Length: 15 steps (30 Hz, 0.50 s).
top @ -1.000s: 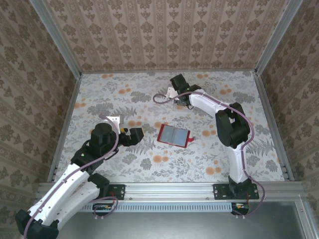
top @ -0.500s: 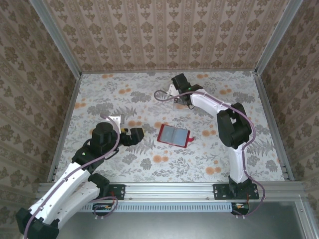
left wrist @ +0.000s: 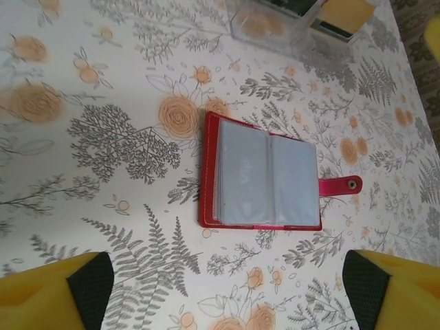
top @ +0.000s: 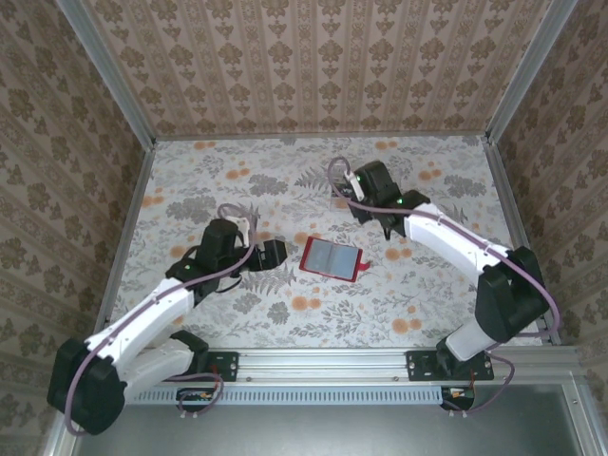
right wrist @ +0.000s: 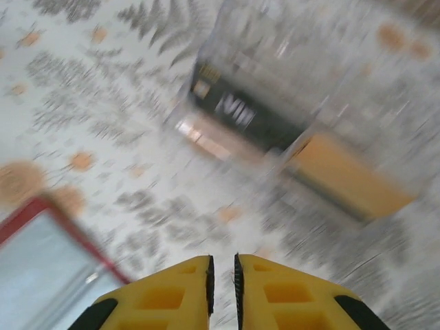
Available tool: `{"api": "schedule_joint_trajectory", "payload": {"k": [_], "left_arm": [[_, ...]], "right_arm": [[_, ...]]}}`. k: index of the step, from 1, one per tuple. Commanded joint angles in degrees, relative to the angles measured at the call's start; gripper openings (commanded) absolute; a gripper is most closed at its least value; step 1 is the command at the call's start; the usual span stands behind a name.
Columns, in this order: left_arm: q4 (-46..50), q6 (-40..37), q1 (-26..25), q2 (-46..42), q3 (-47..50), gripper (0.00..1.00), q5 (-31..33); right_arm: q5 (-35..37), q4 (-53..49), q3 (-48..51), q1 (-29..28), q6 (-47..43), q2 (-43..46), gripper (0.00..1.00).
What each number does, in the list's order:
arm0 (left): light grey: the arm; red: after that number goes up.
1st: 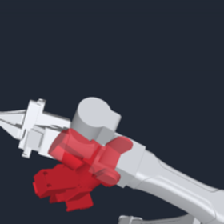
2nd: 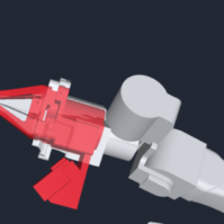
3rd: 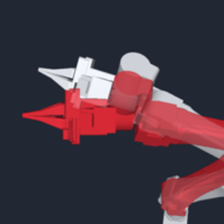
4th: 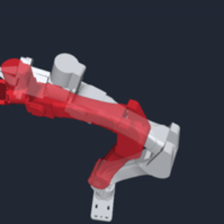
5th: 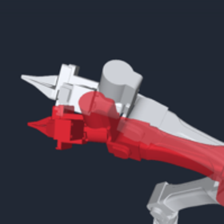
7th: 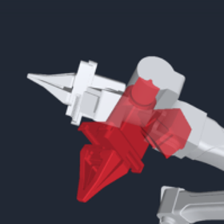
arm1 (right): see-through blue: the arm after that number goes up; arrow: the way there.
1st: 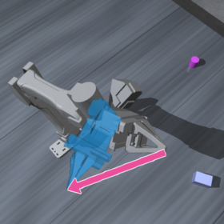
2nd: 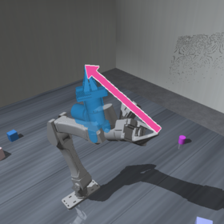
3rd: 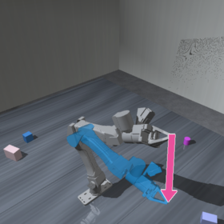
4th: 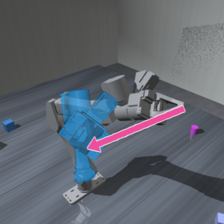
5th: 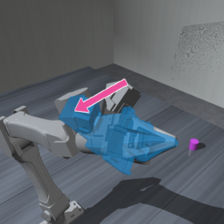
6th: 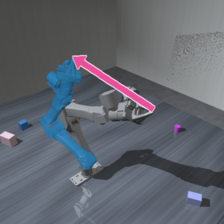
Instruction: Take the credit cards out of the card holder
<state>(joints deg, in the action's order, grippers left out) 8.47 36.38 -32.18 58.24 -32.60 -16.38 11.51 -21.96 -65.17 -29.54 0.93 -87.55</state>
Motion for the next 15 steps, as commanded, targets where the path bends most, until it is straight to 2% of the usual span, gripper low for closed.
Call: {"api": "schedule_joint_trajectory", "payload": {"k": [1,4,6,10,15], "left_arm": [[-6.76,1.89,0.19,4.78,-1.35,0.85,-4.21],[-10.06,2.93,0.02,10.52,-2.36,0.77,-6.19],[-11.96,3.42,-0.37,14.40,-3.26,0.75,-7.33],[-13.91,3.60,-1.64,21.43,-5.74,0.71,-8.47],[-14.38,3.35,-3.66,27.56,-8.90,0.66,-8.71]], "right_arm": [[-6.79,0.83,7.78,-1.84,20.54,2.00,0.16],[-9.07,3.06,14.13,-3.94,28.09,3.17,0.10],[-9.94,4.21,16.84,-5.93,31.65,2.74,0.08],[-8.27,5.94,19.22,-9.23,33.69,1.10,0.08],[-6.84,6.24,19.22,-9.39,34.10,-1.59,0.08]]}}
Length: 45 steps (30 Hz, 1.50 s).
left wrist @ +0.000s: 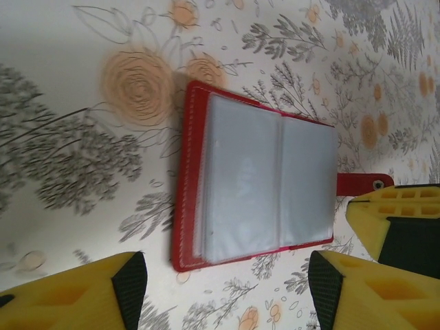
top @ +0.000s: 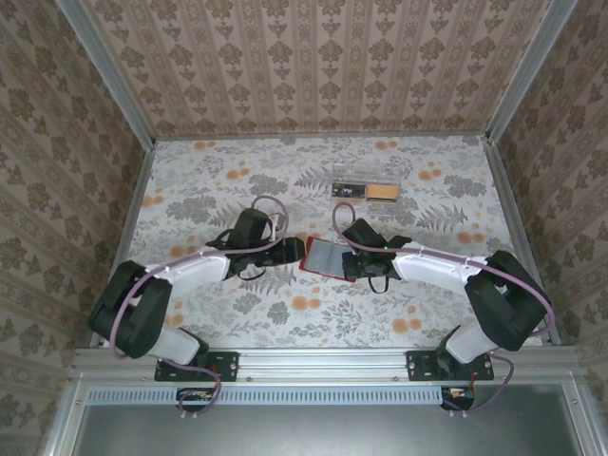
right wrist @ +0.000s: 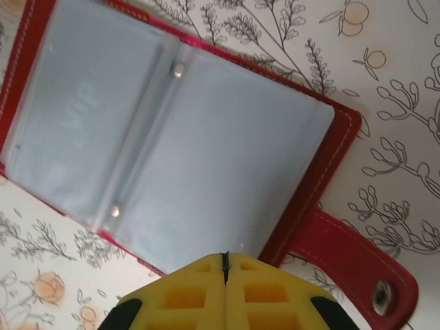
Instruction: Take the credit cards out of the card holder
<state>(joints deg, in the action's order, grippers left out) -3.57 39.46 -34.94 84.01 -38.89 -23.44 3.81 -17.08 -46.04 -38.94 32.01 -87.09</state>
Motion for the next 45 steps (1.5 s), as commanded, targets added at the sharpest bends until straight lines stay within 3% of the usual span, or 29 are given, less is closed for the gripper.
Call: {"api": "schedule_joint_trajectory", "payload": {"k": [1,16,26,45], "left_arm": [[-2.35,0.23,-1.14,2.46,-2.96,0.66,-1.62],[-2.36,-0.81,-3.90,9.66,-6.93,0.65,-1.76],[-3.38,-0.44,-4.25,11.33,-7.07,0.63,-2.01],[-4.84,0.48,-5.62,15.62,-8.41,0.65,-4.77]], "right_arm": [[1.36,1.04,-0.09,0.01,3.02,-2.53,0.08],[3.45,1.41,1.74,0.05,4.20,-3.36,0.08],[5.06,-1.44,2.96,0.14,5.19,3.01,0.10],[2.33,2.23,4.03,0.45,5.83,-3.00,0.09]]}}
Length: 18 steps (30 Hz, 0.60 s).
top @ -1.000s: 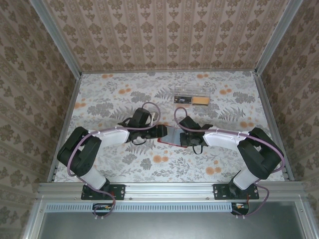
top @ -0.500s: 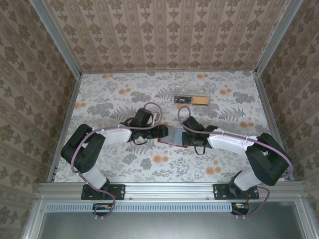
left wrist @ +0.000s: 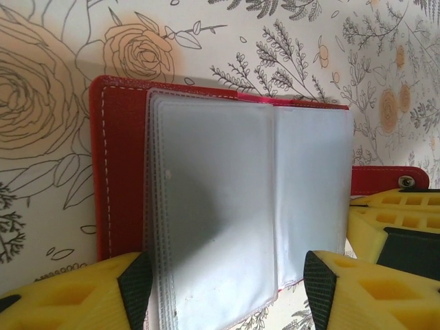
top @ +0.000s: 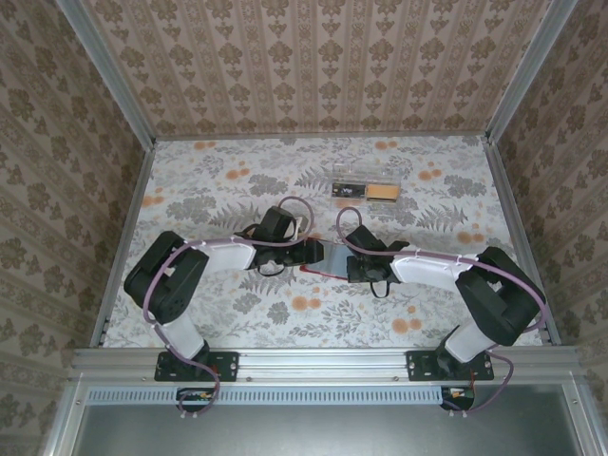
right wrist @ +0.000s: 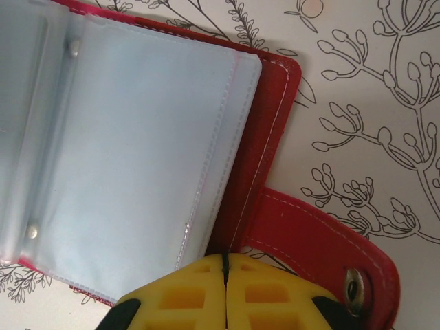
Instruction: Take the credit cards out of the card holder
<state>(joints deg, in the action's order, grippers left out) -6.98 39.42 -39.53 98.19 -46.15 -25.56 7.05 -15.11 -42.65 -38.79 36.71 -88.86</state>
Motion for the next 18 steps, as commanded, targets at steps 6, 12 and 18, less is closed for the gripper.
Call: {"api": "schedule_joint_trajectory", "payload": {"k": [6,12,18], "left_arm": [[-2.94,1.01,-2.60,1.59,-2.05,0.70,-4.63],[-4.10,1.67,-3.14,0.75,-2.15,0.74,-5.99],[-4.19,1.88,-3.40,-0.76,-2.31,0.74,-6.31]], "right_arm": [[-0.98,0.35,0.82,0.29,1.26,-1.45,0.09],[-0.91,0.36,0.99,0.29,1.35,-1.27,0.09],[-0.82,0.35,1.08,0.31,1.52,-1.36,0.09]]}}
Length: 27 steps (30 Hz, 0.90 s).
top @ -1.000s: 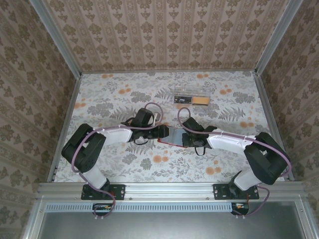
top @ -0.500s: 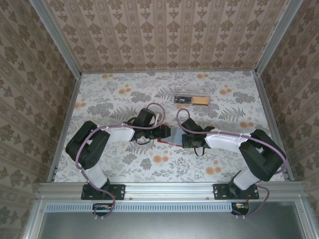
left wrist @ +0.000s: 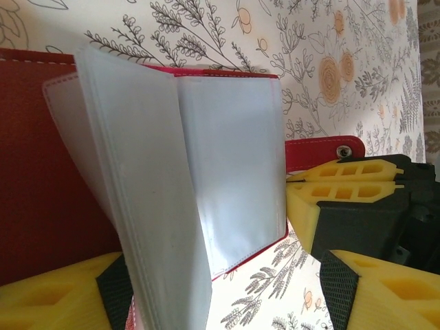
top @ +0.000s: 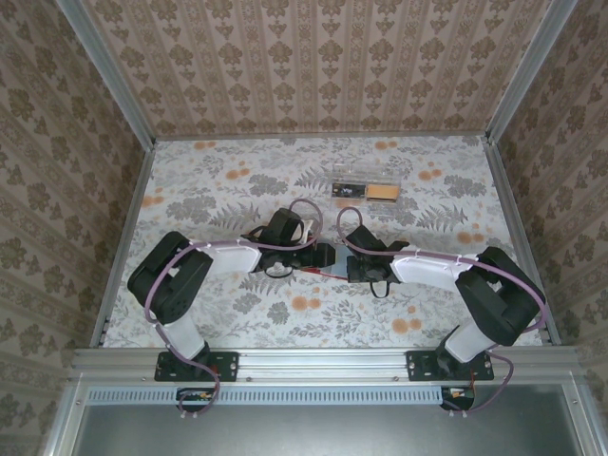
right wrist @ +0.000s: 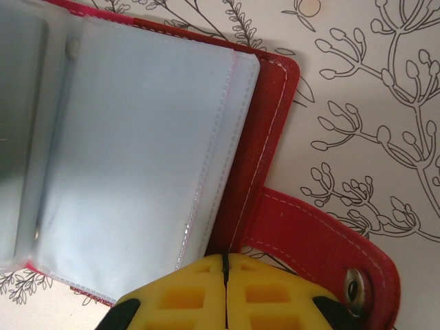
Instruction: Take the credit cards out of the card holder
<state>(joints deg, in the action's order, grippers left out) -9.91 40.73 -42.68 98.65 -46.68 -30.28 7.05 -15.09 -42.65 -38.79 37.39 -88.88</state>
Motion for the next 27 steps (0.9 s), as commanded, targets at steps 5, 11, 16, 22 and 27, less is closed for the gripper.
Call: {"api": "schedule_joint_trajectory", "payload": {"k": [5,11,16,22,27], "left_arm": [[4.99,-2.38,-0.06,-3.44,-2.75,0.76,2.98],[9.86,-4.53,1.03,-4.68,-3.29,0.75,7.43],[9.84,-4.70,1.07,-4.13,-3.98,0.74,7.52],[10.64,-5.00,1.07,-3.64,-4.38,0.74,8.24],[12.34,-5.49,1.18,-4.31,-4.44,0.74,10.77]], "right_arm": [[-0.10,-0.58,1.21,0.31,0.85,-0.48,0.09],[2.50,-3.19,1.35,0.30,0.85,3.15,0.09],[3.44,-4.64,1.19,0.29,0.59,5.45,0.09],[2.38,-2.99,1.42,0.55,0.38,2.34,0.09],[1.19,-1.44,1.43,0.55,0.58,-0.25,0.09]]}}
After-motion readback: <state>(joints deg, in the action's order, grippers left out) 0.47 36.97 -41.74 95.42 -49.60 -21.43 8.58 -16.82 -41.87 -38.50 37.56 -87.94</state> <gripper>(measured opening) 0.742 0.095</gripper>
